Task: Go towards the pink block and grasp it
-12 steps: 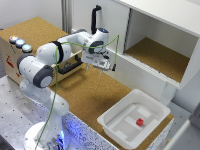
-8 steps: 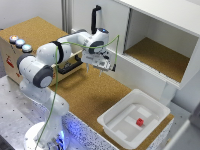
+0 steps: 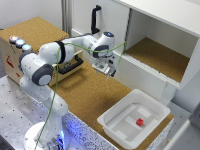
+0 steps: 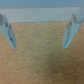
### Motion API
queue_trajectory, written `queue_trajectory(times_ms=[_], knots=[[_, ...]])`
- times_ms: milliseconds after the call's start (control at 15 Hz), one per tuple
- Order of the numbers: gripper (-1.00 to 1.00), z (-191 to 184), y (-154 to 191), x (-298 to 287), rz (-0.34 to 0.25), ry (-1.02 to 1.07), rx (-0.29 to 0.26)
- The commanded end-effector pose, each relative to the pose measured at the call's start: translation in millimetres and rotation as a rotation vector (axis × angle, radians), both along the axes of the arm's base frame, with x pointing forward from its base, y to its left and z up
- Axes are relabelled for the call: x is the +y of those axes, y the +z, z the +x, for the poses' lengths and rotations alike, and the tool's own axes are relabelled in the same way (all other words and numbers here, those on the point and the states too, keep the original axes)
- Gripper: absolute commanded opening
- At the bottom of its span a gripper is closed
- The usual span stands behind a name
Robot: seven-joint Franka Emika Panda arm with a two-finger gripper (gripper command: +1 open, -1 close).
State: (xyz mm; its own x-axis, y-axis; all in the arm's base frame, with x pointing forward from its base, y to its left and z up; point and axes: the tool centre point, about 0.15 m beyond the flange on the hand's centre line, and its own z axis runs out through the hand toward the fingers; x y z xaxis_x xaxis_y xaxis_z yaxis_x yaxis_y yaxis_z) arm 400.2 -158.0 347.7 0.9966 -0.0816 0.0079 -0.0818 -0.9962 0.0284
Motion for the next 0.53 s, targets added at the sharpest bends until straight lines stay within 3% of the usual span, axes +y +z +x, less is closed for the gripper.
queue_trajectory(times_ms=[0, 200, 400, 467], knots=[[1.0, 31, -13, -113, -0.062, -0.284, 0.055], [1.0, 21, -15, -184, -0.094, -0.462, 0.076], [1.0, -1, -38, -250, -0.127, -0.619, 0.128], [1.0, -7, -44, -267, -0.113, -0.657, 0.131]])
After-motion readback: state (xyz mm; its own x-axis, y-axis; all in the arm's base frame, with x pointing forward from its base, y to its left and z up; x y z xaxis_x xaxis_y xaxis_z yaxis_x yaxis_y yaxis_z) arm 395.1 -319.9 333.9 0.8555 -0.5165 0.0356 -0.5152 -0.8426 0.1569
